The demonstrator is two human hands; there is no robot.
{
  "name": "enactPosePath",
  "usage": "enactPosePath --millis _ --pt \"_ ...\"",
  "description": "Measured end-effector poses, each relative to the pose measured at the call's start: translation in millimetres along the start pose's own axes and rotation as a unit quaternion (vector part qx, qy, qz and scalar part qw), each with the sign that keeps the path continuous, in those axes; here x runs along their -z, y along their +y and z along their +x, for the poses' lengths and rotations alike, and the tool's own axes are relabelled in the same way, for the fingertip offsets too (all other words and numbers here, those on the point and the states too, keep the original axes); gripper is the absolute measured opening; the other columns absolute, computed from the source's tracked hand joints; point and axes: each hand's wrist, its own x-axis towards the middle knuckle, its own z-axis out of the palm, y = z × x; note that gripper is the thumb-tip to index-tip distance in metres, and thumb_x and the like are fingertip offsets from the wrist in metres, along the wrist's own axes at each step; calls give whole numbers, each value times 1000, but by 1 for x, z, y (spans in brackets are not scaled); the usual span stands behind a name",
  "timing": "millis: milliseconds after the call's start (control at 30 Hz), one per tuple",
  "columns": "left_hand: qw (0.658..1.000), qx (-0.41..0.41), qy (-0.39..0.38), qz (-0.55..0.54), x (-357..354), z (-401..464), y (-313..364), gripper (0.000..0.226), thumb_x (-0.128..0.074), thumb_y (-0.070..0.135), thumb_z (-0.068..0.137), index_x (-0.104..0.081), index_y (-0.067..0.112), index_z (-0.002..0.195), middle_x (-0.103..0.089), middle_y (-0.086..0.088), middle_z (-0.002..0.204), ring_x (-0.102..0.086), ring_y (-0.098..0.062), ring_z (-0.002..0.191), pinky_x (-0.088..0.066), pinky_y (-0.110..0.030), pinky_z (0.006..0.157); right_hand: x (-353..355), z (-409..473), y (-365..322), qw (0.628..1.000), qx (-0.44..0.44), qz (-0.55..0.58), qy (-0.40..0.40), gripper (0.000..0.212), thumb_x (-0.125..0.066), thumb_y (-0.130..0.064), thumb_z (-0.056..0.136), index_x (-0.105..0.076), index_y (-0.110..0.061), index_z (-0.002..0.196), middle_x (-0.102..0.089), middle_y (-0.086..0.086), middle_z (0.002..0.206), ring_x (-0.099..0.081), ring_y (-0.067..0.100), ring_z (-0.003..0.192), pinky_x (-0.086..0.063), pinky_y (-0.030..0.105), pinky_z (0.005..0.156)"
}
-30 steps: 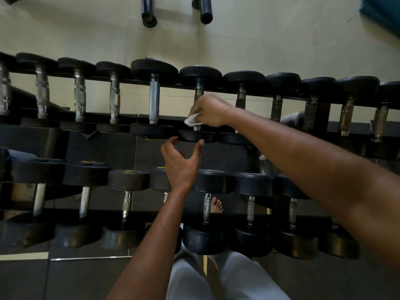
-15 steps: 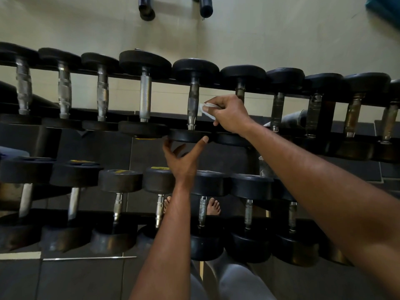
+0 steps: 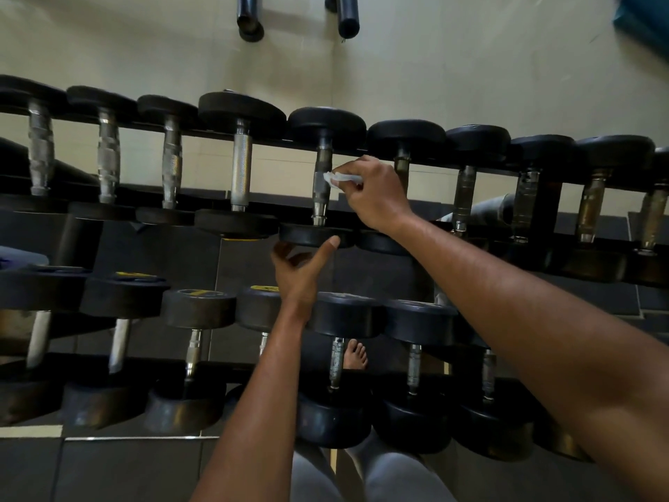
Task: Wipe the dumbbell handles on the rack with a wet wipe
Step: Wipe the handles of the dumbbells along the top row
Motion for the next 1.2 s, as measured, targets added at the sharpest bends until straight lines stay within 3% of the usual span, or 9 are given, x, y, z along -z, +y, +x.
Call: enactPosePath --millis 233,367,467,567,733,967,1100,1200 --pt "998 31 4 49 12 10 8 88 -96 67 55 -71 20 125 -77 0 117 -72 -21 112 -57 -49 105 -2 12 -7 993 55 -43 91 23 -71 -22 101 -78 -23 122 -73 -3 114 -68 17 100 -56 32 80" --pt "992 18 36 118 8 -16 11 76 -86 78 68 -70 15 107 -73 1 99 -68 -15 90 -53 -29 81 -2 21 -17 991 33 -29 124 22 -68 -25 102 -79 -24 120 -75 -1 108 -70 21 96 -56 36 76" --pt "959 -156 91 218 15 -37 21 61 -87 68 78 -59 21 106 -62 1 101 -60 -12 90 -50 -25 78 -6 26 -21 991 0 -4 131 18 -70 -25 100 -81 -24 114 -73 0 102 -67 18 91 -47 28 71" --pt "914 -282 69 284 25 -31 37 57 -91 51 83 -60 18 117 -56 6 110 -54 -5 92 -44 -14 78 -8 28 -20 991 -26 8 127 18 -73 -23 99 -81 -27 114 -72 -3 105 -65 15 94 -44 23 72" --pt "911 -264 39 315 30 -25 48 65 -90 61 78 -60 21 118 -57 8 112 -55 -6 89 -45 -13 72 -8 21 -17 997 -22 5 76 16 -76 -29 97 -81 -28 112 -72 -6 106 -66 14 94 -56 33 77" --pt "921 -229 28 314 33 -23 52 68 -87 70 75 -60 23 116 -57 10 112 -57 -3 90 -51 -19 73 -16 -15 -17 997 -13 -6 -76 18 -79 -28 94 -80 -26 112 -70 -5 110 -65 16 100 -57 35 85" --pt "918 -234 18 321 36 -21 55 68 -87 71 74 -60 23 115 -58 9 111 -58 -3 90 -53 -22 73 -13 -26 -11 991 -56 6 -120 21 -75 -17 96 -81 -28 113 -72 -9 112 -65 12 105 -51 22 81" --pt "918 -230 7 323 38 -20 57 69 -86 72 74 -59 24 115 -57 10 111 -58 -2 91 -54 -23 75 -9 -23 -8 987 -97 27 -129 17 -79 -23 95 -81 -24 112 -71 -12 106 -66 10 101 -46 17 76"
